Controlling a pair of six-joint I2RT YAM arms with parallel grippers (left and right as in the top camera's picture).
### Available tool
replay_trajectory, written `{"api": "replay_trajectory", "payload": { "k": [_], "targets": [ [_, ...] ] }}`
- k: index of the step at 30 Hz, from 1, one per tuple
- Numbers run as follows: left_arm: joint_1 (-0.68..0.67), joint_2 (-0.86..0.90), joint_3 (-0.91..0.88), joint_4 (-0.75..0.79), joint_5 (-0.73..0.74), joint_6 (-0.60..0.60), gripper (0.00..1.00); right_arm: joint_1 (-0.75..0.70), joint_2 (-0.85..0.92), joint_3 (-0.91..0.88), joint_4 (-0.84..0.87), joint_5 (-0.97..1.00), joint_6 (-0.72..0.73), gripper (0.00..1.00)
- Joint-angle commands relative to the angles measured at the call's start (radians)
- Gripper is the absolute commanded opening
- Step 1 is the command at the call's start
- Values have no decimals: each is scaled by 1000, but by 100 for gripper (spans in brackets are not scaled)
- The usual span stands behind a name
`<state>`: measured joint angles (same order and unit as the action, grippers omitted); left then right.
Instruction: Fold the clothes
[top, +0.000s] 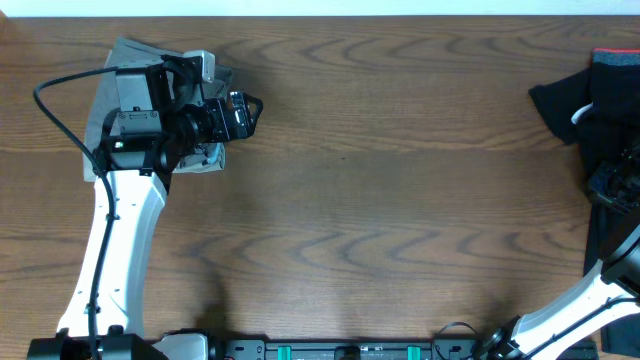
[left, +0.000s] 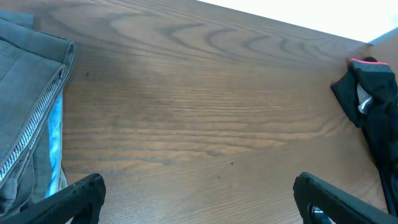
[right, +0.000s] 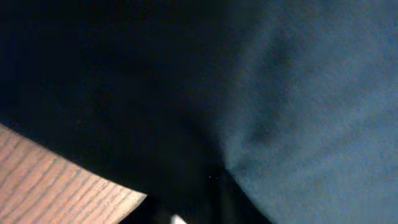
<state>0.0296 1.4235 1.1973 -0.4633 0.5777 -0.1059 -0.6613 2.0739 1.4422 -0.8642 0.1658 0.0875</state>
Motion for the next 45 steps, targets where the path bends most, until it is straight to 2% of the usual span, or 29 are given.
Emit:
{"api": "replay_trajectory", "payload": {
  "k": [1, 2, 5, 13, 19, 24, 29, 34, 39, 45],
  "targets": [
    [-3, 1, 23, 1, 17, -4, 98, -10, -10, 55, -23, 6, 16, 15],
    [-3, 1, 23, 1, 17, -4, 98, -12, -10, 67, -35, 7, 16, 13],
    [-3, 1, 23, 1, 17, -4, 98, -22, -10, 103, -52, 26, 17, 1],
    [-3, 1, 23, 1, 17, -4, 98, -82, -10, 156, -75, 24, 16, 1],
    [-3, 1, 23, 2, 17, -4, 98, -86, -10, 155, -71, -55, -58, 1],
    [-3, 1, 23, 2, 17, -4, 98, -63, -13, 159, -70, -312, -213, 1],
    [-3, 1, 23, 1, 18, -4, 98, -12, -82, 180, -111, -563, -272, 1],
    [-3, 0, 23, -8, 18, -4, 98, 59, -224, 240, -234, -673, -204, 1],
    [-2, -6, 23, -13, 17, -4, 98, 201, -378, 263, -291, -725, -166, 1],
    [-2, -28, 23, -14, 17, -3, 98, 389, -504, 264, -220, -664, -80, 1]
  ]
}}
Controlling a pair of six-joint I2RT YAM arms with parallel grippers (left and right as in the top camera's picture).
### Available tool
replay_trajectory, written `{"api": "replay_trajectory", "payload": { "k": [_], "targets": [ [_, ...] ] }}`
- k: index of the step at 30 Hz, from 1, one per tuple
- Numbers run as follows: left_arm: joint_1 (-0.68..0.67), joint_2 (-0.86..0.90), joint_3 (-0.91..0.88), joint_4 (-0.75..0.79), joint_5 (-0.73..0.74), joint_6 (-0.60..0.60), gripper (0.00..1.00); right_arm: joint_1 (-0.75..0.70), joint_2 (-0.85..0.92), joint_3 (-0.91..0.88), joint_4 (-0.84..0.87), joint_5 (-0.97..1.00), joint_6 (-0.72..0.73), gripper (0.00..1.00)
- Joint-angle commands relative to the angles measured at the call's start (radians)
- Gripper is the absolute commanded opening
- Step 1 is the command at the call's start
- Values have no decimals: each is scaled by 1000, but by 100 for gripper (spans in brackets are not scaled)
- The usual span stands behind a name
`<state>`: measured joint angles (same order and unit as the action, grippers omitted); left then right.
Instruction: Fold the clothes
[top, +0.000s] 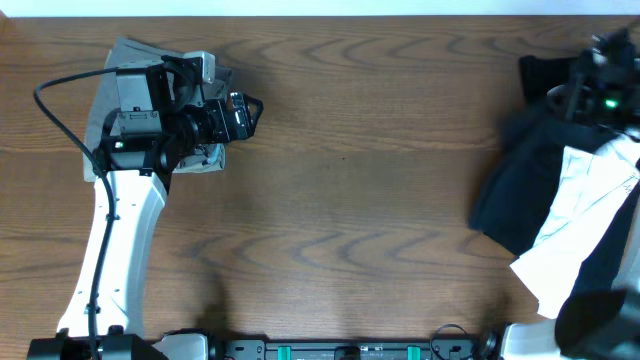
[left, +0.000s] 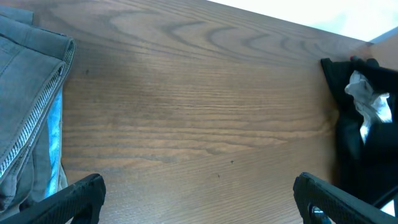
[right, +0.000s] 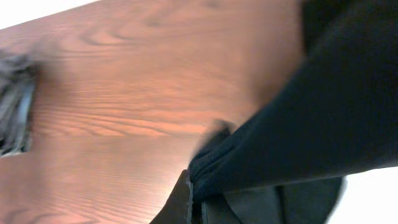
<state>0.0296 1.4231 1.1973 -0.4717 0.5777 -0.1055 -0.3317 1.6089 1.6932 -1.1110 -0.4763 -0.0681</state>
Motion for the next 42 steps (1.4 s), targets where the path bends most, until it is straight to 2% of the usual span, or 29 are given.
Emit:
{"api": "replay_trajectory", "payload": {
  "k": [1, 6, 11, 15, 23, 33, 37, 42],
  "targets": [
    [-2, -33, 23, -6, 17, -4, 98, 78, -50, 13, 48, -35, 98, 1],
    [-2, -58, 23, -5, 16, 12, 98, 194, -69, 13, 171, -173, 142, 1],
    [1, -87, 23, -5, 5, 26, 98, 356, -44, 13, 200, -144, 142, 1],
    [13, -108, 23, -7, 6, 26, 98, 484, -4, 13, 203, -50, 142, 1],
    [15, -120, 23, -44, 5, 60, 98, 628, 38, 13, 237, -52, 129, 1],
    [15, -120, 23, -43, -21, 68, 98, 805, 41, 13, 223, -114, -21, 1],
    [15, -120, 23, -43, -21, 68, 98, 858, 41, 13, 176, -81, -141, 18],
    [15, -120, 23, -43, -21, 68, 98, 830, 39, 13, 166, 131, -121, 20]
  ]
}}
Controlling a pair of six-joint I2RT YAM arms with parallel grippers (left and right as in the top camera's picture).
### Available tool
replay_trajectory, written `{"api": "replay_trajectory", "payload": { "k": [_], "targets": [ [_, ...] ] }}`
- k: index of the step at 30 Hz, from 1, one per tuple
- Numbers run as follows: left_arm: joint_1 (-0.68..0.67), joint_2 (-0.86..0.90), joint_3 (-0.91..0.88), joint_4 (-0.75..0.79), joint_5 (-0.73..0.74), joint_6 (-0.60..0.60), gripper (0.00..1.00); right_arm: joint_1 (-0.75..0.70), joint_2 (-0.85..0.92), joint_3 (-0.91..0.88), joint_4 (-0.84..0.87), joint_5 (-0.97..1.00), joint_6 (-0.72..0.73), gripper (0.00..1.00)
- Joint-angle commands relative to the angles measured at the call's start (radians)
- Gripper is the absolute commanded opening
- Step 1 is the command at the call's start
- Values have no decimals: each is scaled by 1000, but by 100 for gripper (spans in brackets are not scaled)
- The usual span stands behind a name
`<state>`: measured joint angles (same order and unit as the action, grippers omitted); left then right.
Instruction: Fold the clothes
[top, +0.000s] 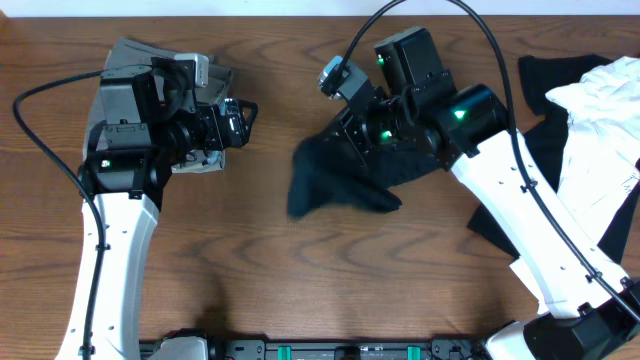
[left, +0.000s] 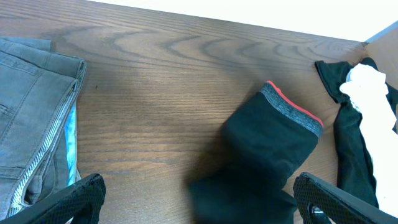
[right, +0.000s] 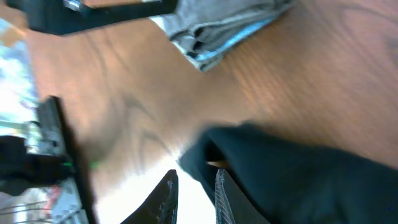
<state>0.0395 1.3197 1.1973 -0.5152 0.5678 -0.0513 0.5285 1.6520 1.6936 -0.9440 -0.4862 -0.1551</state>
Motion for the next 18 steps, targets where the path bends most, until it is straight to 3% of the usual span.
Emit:
{"api": "replay_trajectory", "payload": {
  "k": [1, 6, 9, 18],
  "targets": [
    [5, -16, 23, 1, -11, 13, 98, -52, -5, 13, -1, 175, -13, 21],
    [5, -16, 23, 0, -11, 13, 98, -237, -3, 13, -14, 309, 173, 23],
    [5, -16, 23, 0, -11, 13, 98, -387, 23, 11, -56, 353, 280, 12],
    [5, -16, 23, 4, -12, 13, 98, -722, 279, 11, -225, 351, 425, 1]
  ]
}}
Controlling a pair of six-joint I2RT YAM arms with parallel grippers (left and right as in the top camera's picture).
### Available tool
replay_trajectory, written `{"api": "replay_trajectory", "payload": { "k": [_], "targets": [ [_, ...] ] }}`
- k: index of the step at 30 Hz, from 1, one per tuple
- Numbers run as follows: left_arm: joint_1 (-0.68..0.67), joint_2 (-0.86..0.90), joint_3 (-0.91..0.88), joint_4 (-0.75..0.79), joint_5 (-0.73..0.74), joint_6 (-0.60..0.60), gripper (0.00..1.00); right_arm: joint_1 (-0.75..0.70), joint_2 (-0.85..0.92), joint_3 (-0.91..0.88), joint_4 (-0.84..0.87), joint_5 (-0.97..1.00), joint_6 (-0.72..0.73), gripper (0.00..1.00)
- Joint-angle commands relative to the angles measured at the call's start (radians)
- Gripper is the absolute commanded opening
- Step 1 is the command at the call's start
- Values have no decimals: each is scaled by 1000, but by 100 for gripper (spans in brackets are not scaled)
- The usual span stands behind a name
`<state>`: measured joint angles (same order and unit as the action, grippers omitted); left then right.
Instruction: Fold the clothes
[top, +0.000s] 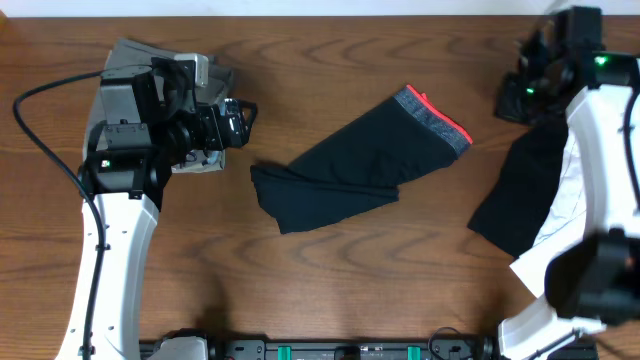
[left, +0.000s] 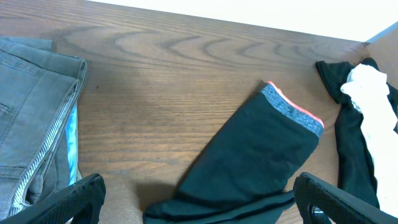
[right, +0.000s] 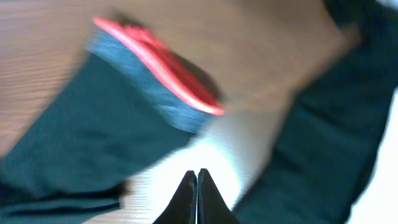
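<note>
A black garment (top: 350, 172) with a grey-and-red waistband (top: 436, 114) lies spread on the middle of the table, its waistband toward the far right. It also shows in the left wrist view as the black garment (left: 249, 163). My left gripper (left: 199, 208) hangs open and empty over the table's left side, pointing at the garment. My right gripper (right: 197, 200) is shut with nothing between its fingers, above the table just right of the waistband (right: 158, 59). The right arm (top: 575, 55) stands at the far right.
A folded grey garment (top: 125, 62) lies at the far left under the left arm, seen in the left wrist view as grey jeans (left: 28, 118). A pile of black and white clothes (top: 560, 195) sits at the right edge.
The black garment was bunched in the right gripper above the table's middle. Now it lies spread flat, let go, and the right arm is back at the far right with its gripper shut empty.
The right gripper was down in the black pile at the right edge. Then it had a black garment lifted at the right, later bunched over the middle. Now the garment lies spread there, released. The left arm has barely moved and stays open.
</note>
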<state>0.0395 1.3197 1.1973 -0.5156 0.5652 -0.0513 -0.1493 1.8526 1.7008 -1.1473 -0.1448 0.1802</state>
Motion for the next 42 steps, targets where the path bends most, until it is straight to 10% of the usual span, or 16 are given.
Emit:
{"api": "replay_trajectory", "payload": {
  "k": [1, 17, 32, 42],
  "targets": [
    [5, -16, 23, 6, -9, 13, 98, -65, 124, 4, -34, 5, 97, 1],
    [5, -16, 23, 7, -17, 13, 98, -319, 479, 4, -27, 340, 119, 1],
    [5, -16, 23, 26, -27, 13, 98, -688, 411, 164, -107, 562, 118, 1],
    [5, -16, 23, 21, -26, 13, 98, -652, 316, 356, -129, -427, -314, 13]
  ]
}}
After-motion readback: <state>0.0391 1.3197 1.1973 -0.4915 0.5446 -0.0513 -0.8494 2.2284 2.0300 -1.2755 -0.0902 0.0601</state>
